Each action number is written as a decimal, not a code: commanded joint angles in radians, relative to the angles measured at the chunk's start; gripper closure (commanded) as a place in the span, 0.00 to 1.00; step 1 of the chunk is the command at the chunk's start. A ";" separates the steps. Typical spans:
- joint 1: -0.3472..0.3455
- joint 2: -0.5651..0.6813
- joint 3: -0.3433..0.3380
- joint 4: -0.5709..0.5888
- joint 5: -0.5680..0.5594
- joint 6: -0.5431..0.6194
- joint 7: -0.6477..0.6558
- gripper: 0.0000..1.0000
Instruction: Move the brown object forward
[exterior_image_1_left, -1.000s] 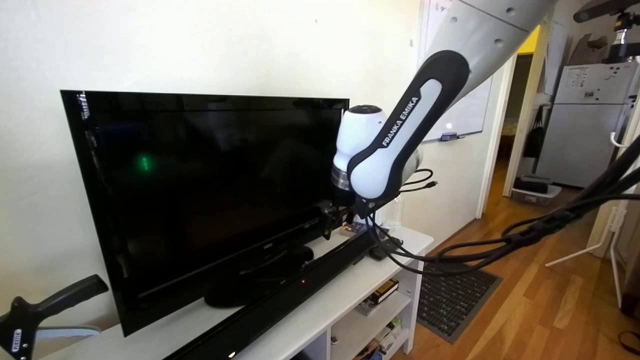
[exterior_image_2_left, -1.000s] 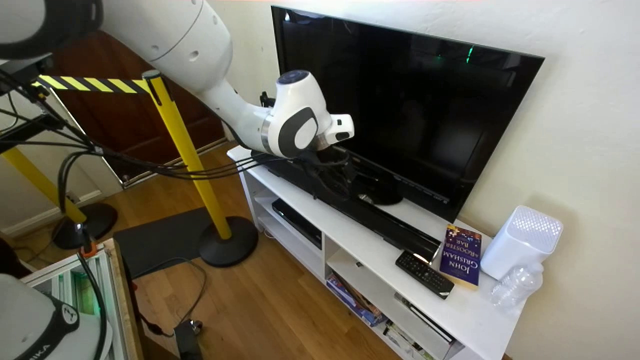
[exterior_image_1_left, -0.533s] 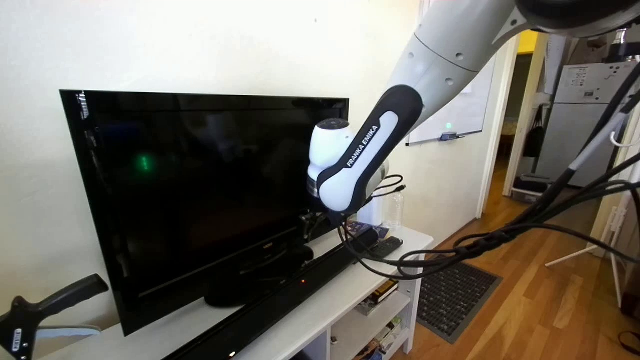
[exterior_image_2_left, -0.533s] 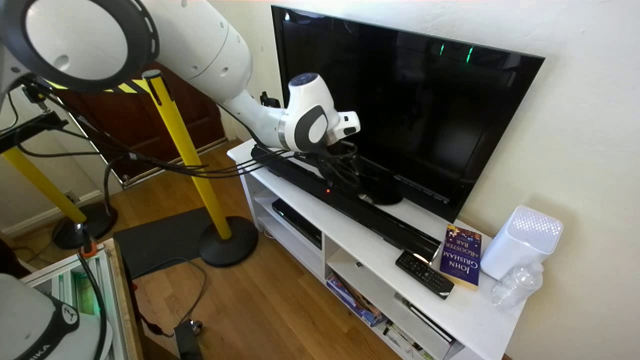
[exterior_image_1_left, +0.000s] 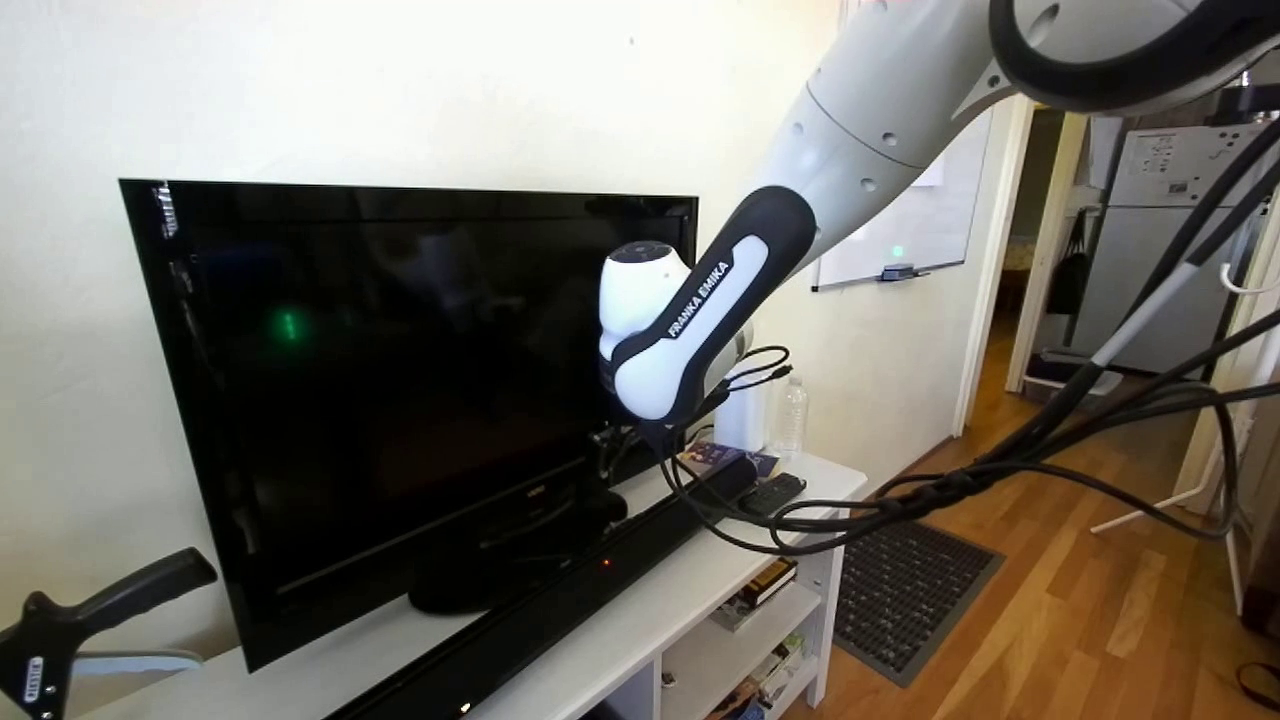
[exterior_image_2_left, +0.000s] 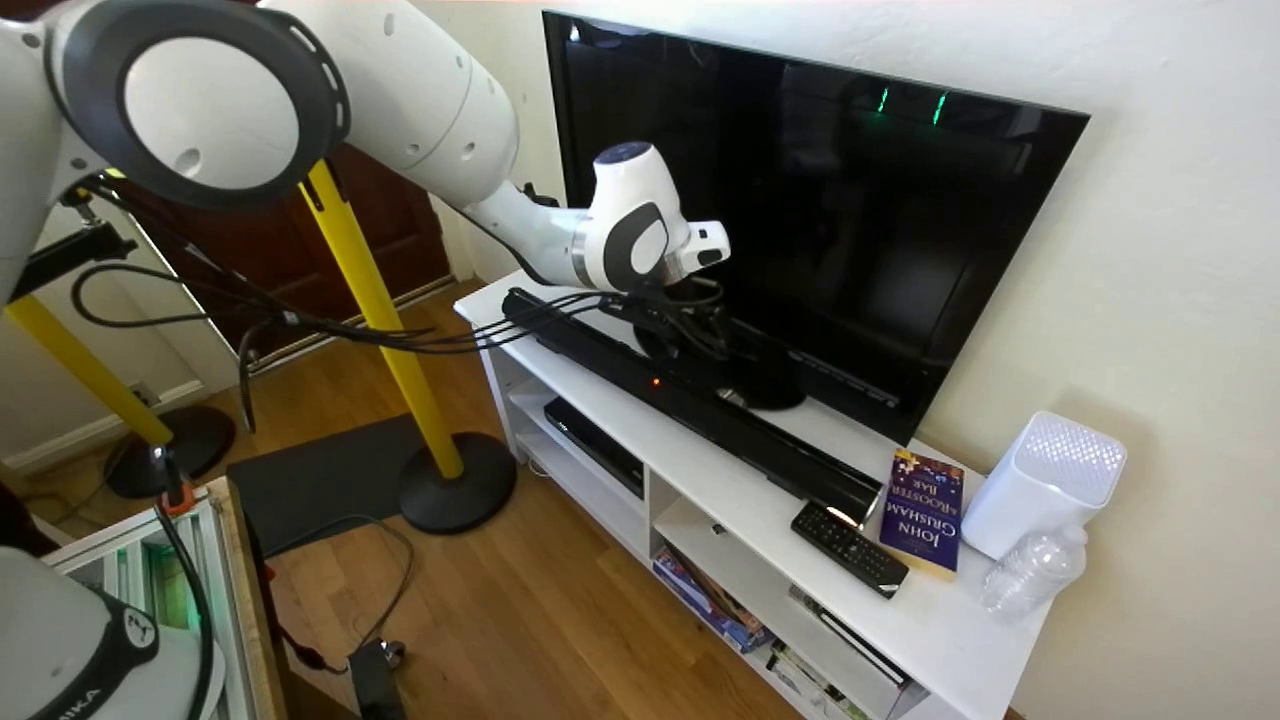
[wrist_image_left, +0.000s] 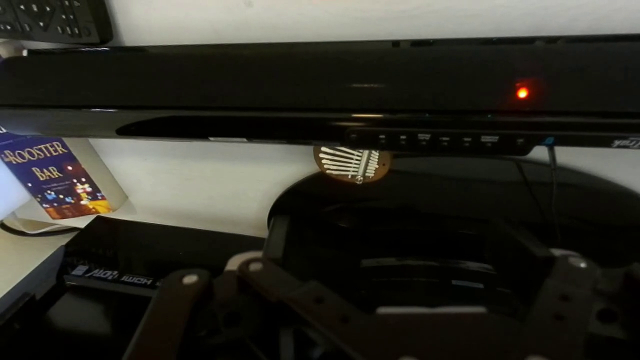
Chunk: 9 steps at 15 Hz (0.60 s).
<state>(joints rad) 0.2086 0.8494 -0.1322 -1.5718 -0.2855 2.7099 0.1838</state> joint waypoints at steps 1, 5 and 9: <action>0.005 0.000 -0.006 0.001 0.012 0.000 -0.009 0.00; -0.007 0.038 -0.008 0.040 0.016 0.019 -0.010 0.00; -0.064 0.129 0.019 0.177 0.048 0.018 -0.048 0.00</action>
<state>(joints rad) 0.1847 0.8896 -0.1356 -1.5227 -0.2799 2.7211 0.1831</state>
